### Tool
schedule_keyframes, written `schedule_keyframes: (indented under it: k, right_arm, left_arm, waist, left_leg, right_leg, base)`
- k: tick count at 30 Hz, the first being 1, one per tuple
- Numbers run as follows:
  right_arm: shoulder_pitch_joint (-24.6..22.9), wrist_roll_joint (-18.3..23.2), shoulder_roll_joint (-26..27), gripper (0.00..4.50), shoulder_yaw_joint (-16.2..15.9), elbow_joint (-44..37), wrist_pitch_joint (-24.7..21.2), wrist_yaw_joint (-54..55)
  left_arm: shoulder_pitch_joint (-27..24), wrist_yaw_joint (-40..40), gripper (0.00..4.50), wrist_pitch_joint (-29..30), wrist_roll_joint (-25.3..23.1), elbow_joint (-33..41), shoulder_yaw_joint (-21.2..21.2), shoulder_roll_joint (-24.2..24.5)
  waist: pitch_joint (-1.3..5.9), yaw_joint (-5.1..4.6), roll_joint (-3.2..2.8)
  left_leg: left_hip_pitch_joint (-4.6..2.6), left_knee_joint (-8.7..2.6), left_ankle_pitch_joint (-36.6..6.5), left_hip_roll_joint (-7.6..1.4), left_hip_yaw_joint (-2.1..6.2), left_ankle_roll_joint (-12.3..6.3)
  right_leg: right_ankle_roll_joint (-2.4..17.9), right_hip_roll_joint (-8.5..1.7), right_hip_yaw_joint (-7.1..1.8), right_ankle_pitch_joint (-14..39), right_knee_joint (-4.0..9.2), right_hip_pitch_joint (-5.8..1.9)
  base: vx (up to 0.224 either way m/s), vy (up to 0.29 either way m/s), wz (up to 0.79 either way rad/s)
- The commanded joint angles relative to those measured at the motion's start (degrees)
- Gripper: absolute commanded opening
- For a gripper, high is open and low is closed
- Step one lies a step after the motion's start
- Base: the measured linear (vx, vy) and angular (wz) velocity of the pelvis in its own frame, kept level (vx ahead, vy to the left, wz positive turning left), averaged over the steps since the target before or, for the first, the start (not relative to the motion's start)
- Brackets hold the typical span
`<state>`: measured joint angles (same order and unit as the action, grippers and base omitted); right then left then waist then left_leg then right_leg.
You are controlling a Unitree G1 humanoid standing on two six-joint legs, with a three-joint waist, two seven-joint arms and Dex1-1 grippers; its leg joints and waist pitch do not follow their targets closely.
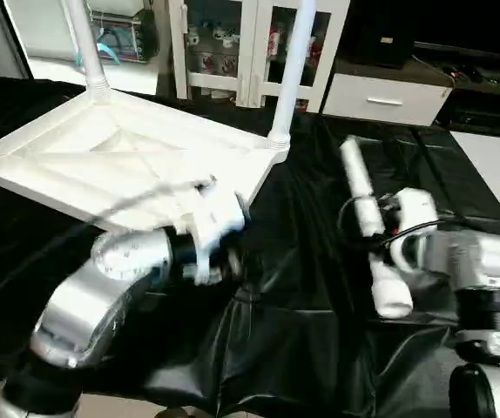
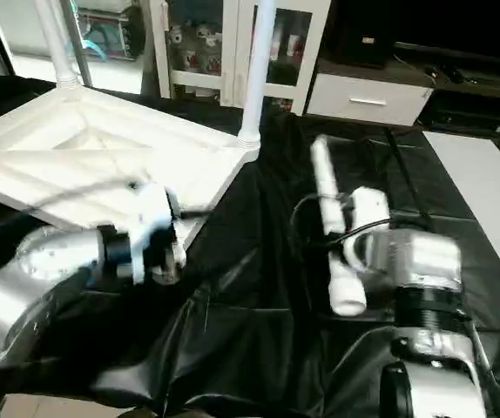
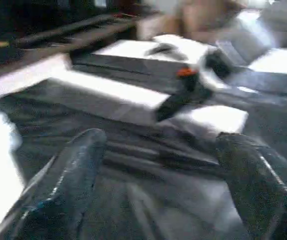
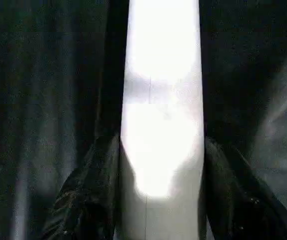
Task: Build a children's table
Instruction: Pick table leg
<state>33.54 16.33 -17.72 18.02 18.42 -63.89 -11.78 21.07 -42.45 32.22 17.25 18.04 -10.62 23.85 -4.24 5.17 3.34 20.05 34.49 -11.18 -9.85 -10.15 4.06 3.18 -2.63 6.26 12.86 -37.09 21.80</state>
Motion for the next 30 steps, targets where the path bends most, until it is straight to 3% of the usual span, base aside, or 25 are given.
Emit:
schedule_keyframes:
  k: [1, 2, 3, 4, 5, 7, 9, 10, 11, 12, 13, 14, 15, 16, 19, 22, 27, 28, 30]
  right_arm:
    - [-0.5, 2.2, -1.1, 1.80, 2.9, -2.8, 1.4, -1.3]
    - [-1.1, 2.9, -1.4, 1.79, 4.0, -4.0, 2.1, -2.1]
    - [-1.3, 3.2, -1.6, 1.79, 4.4, -4.6, 2.3, -2.5]
    - [-1.8, 4.2, -2.1, 1.79, 5.6, -6.4, 2.9, -3.7]
    - [-2.0, 4.6, -2.2, 1.79, 6.0, -7.1, 3.0, -4.1]
    - [-0.3, 10.9, -1.5, 1.79, 11.6, -10.9, 1.8, -6.7]
    - [1.8, 19.5, -1.1, 1.79, 16.2, -15.2, -1.3, -11.8]
    - [2.1, 22.5, -1.1, 1.79, 16.5, -16.9, -2.5, -14.0]
    - [2.5, 25.4, -1.2, 1.79, 16.6, -18.6, -4.1, -16.0]
    - [2.8, 27.9, -1.2, 1.79, 16.6, -19.8, -5.5, -17.4]
    - [2.8, 27.9, -1.2, 1.79, 16.6, -19.8, -5.5, -17.4]
    - [4.0, 32.4, -0.2, 1.79, 17.4, -21.0, -7.2, -19.0]
    - [4.3, 33.9, 0.3, 1.79, 17.6, -21.4, -7.7, -19.3]
    - [4.8, 36.3, 1.2, 1.79, 17.9, -22.0, -8.6, -19.9]
    - [4.8, 38.8, 3.3, 1.79, 16.7, -23.9, -9.8, -20.1]
    - [4.9, 40.8, 5.8, 1.79, 17.0, -24.9, -11.1, -18.2]
    - [4.3, 44.1, 6.6, 1.79, 17.0, -26.2, -12.5, -16.6]
    - [3.8, 44.3, 6.5, 1.79, 16.3, -26.7, -12.6, -16.3]
    - [2.3, 40.5, 5.1, 1.79, 11.7, -29.3, -10.6, -16.6]
  left_arm:
    - [1.2, 2.5, 4.30, 1.1, 0.5, -0.9, 1.4, -1.5]
    - [1.5, 3.3, 4.35, 1.3, 1.1, -1.1, 2.3, -2.5]
    - [1.7, 3.6, 4.35, 1.3, 1.4, -1.1, 2.7, -2.9]
    - [2.1, 4.8, 4.40, 1.7, 2.3, -1.0, 3.8, -4.2]
    - [2.2, 5.2, 4.40, 1.8, 2.5, -0.8, 4.1, -4.6]
    - [3.9, 8.2, 4.49, 3.5, 5.5, -0.4, 7.3, -7.3]
    - [6.0, 10.7, 4.50, 5.2, 9.2, -0.7, 10.2, -10.2]
    - [6.8, 11.5, 4.50, 6.1, 10.3, -1.1, 11.0, -11.2]
    - [7.8, 12.4, 4.50, 7.1, 11.1, -1.3, 11.4, -12.3]
    - [8.6, 12.8, 4.50, 7.8, 11.9, -1.4, 11.7, -13.3]
    - [8.6, 12.8, 4.50, 7.8, 11.9, -1.4, 11.7, -13.3]
    - [10.2, 13.3, 4.50, 8.2, 13.7, -1.7, 12.2, -15.4]
    - [10.7, 13.5, 4.50, 8.3, 14.3, -2.0, 12.5, -16.0]
    - [11.5, 14.1, 4.50, 8.6, 15.3, -2.4, 13.1, -17.1]
    - [13.0, 15.8, 4.50, 9.8, 16.5, -3.3, 14.0, -18.5]
    - [13.8, 17.8, 4.50, 11.2, 19.7, -3.5, 16.1, -20.4]
    - [15.6, 20.3, 4.50, 13.6, 23.5, -4.3, 18.8, -22.5]
    - [16.3, 21.2, 4.50, 14.2, 24.8, -4.8, 19.7, -23.1]
    - [17.6, 23.5, 4.50, 14.3, 23.2, -6.6, 20.1, -23.2]
  waist:
    - [4.32, 0.25, -0.32]
    - [4.36, 0.16, 0.05]
    - [4.41, 0.33, -0.04]
    - [4.34, 0.26, 0.79]
    - [4.32, 0.46, 0.55]
    - [4.22, 0.34, 1.14]
    - [4.27, 0.53, 0.74]
    - [4.28, 0.53, 0.87]
    - [4.27, 0.56, 0.55]
    - [4.21, 0.55, 0.90]
    - [4.09, 0.62, 0.77]
    - [4.03, 0.51, 1.15]
    - [4.17, 0.67, 0.97]
    - [4.20, 0.64, 1.37]
    - [4.29, 0.82, 1.65]
    - [4.32, 1.02, 1.06]
    - [4.33, 1.52, 1.39]
    - [4.38, 1.58, 1.29]
    - [4.41, 1.67, 1.42]
  left_leg:
    - [-0.01, -3.44, -2.5, -3.76, 1.45, 0.40]
    - [0.02, -3.42, -2.3, -3.76, 1.35, -0.04]
    - [-0.01, -3.35, -1.9, -3.76, 1.38, -0.25]
    - [0.22, -3.34, -1.7, -3.66, 1.23, -0.84]
    - [0.19, -3.30, -1.5, -3.66, 1.30, -1.02]
    - [0.14, -3.21, -2.4, -3.55, 1.07, -1.62]
    - [0.14, -3.09, -2.3, -3.53, 1.14, -2.46]
    - [0.29, -3.09, -2.1, -3.57, 1.28, -2.99]
    - [0.20, -3.00, -2.5, -3.40, 1.22, -3.19]
    - [0.28, -3.00, -2.6, -3.41, 1.25, -3.51]
    - [0.25, -3.10, -2.5, -3.42, 1.28, -3.71]
    - [0.23, -3.15, -2.6, -3.37, 1.17, -3.45]
    - [0.09, -3.11, -2.5, -3.45, 1.21, -3.25]
    - [0.15, -3.13, -2.4, -3.44, 1.16, -3.16]
    - [0.00, -3.23, -2.3, -3.76, 1.31, -2.26]
    - [0.04, -3.32, -2.4, -3.83, 1.38, -1.20]
    - [-0.04, -3.49, -2.3, -3.91, 1.42, -0.45]
    - [-0.08, -3.46, -2.0, -3.95, 1.43, -0.36]
    - [0.12, -3.53, -1.5, -3.98, 1.50, -0.20]
  right_leg:
    - [6.6, -6.61, -5.01, 3.8, 4.80, -3.61]
    - [6.9, -6.49, -4.98, 3.4, 4.84, -3.70]
    - [7.0, -6.57, -4.99, 3.0, 4.74, -3.71]
    - [7.0, -6.53, -4.99, 3.1, 4.83, -3.84]
    - [6.8, -6.63, -4.98, 3.5, 4.81, -3.86]
    - [6.5, -6.59, -5.00, 5.8, 5.04, -3.77]
    - [6.3, -6.49, -4.83, 6.0, 5.09, -3.72]
    - [6.0, -6.36, -4.66, 6.3, 5.19, -3.67]
    - [5.5, -6.25, -4.60, 7.4, 5.45, -3.65]
    - [5.2, -6.29, -4.60, 7.8, 5.56, -3.64]
    - [4.8, -6.24, -4.53, 9.3, 5.84, -3.47]
    - [4.2, -6.22, -4.50, 11.5, 6.16, -3.41]
    - [4.3, -6.33, -4.57, 11.4, 6.08, -3.39]
    - [4.4, -6.21, -4.51, 11.5, 6.18, -3.28]
    - [4.4, -6.37, -4.50, 11.3, 6.09, -3.15]
    - [4.3, -6.59, -4.56, 11.4, 6.10, -3.18]
    - [3.8, -6.61, -4.57, 11.0, 6.14, -3.19]
    - [3.7, -6.62, -4.55, 10.5, 6.08, -3.11]
    - [3.1, -6.63, -4.51, 9.6, 6.17, -3.27]
  base:
    - [0.000, 0.000, 0.00]
    - [0.000, 0.000, 0.00]
    - [0.000, 0.000, 0.00]
    - [0.000, 0.000, 0.00]
    - [0.000, 0.000, 0.00]
    - [0.000, 0.000, 0.00]
    - [0.000, 0.000, 0.00]
    - [0.000, 0.000, 0.00]
    - [0.000, 0.000, 0.00]
    - [0.000, 0.000, 0.00]
    - [0.000, 0.000, 0.00]
    - [0.000, 0.000, 0.00]
    - [0.000, 0.000, 0.00]
    - [0.000, 0.000, 0.00]
    - [0.000, 0.000, 0.00]
    - [0.000, 0.000, 0.00]
    - [0.000, 0.000, 0.00]
    - [0.000, 0.000, 0.00]
    - [0.000, 0.000, 0.00]
